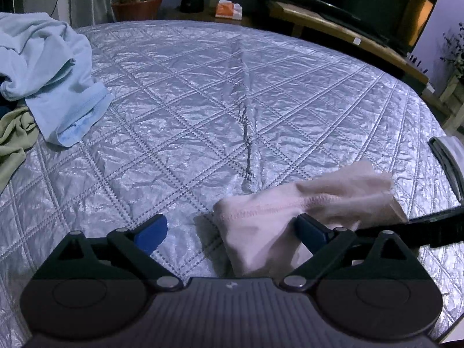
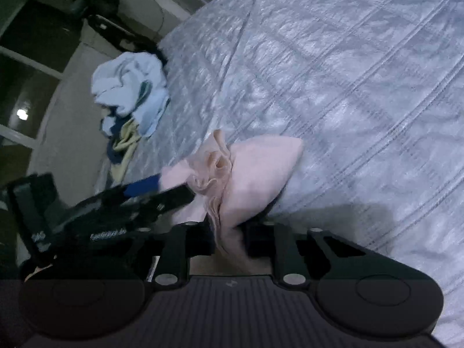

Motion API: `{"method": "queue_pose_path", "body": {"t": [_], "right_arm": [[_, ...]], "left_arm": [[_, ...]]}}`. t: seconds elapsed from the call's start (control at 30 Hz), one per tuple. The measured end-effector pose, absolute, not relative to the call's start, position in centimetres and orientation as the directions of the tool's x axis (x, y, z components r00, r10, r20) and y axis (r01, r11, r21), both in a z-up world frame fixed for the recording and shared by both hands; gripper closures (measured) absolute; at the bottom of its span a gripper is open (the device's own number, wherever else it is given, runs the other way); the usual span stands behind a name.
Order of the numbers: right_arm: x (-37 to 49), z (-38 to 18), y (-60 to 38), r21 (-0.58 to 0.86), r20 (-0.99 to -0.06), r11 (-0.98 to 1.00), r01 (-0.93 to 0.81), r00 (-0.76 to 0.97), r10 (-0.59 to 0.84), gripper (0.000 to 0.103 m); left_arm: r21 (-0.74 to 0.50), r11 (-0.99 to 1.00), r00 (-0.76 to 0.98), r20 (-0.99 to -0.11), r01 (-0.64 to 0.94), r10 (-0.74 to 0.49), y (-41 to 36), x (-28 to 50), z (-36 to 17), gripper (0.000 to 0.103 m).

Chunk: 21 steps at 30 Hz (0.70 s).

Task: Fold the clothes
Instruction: 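Grasp the folded pink shirt bundle with the right gripper and lift it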

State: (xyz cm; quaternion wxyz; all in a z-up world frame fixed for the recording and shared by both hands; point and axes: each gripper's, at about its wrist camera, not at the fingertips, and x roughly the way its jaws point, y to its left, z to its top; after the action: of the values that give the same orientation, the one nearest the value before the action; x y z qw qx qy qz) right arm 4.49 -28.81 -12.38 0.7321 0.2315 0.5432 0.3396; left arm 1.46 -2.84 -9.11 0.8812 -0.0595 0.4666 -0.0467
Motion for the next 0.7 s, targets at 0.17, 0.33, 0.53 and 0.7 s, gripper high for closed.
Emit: {"method": "queue_pose_path", "body": {"t": [0.17,0.33,0.53,0.7], "right_arm": [[3.4,-12.4,-30.2,0.765,-0.569,0.621,-0.168,0.275,0.775,0.087],[2.4,-12.4,-31.1,0.824,-0.500,0.558,-0.102,0.333,0.799,0.088],[1.6,-11.6,-33.0,0.882,-0.413,0.471,-0.025,0.439,0.798,0.088],[0.2,-9.8,-37.7,0.928,-0.312,0.372,0.030,0.612,0.727,0.088]], "left_arm": [[-0.185,0.983,0.556,-0.816,0.009,-0.158,-2.2,1.6,-8.9,0.013],[-0.188,0.982,0.577,-0.801,0.008,-0.158,-1.9,1.7,-8.1,0.018],[-0.220,0.975,0.646,-0.746,-0.013,-0.160,-1.1,1.6,-6.2,0.027],[-0.198,0.980,0.660,-0.735,0.009,-0.155,-1.9,1.5,-6.0,0.027]]}}
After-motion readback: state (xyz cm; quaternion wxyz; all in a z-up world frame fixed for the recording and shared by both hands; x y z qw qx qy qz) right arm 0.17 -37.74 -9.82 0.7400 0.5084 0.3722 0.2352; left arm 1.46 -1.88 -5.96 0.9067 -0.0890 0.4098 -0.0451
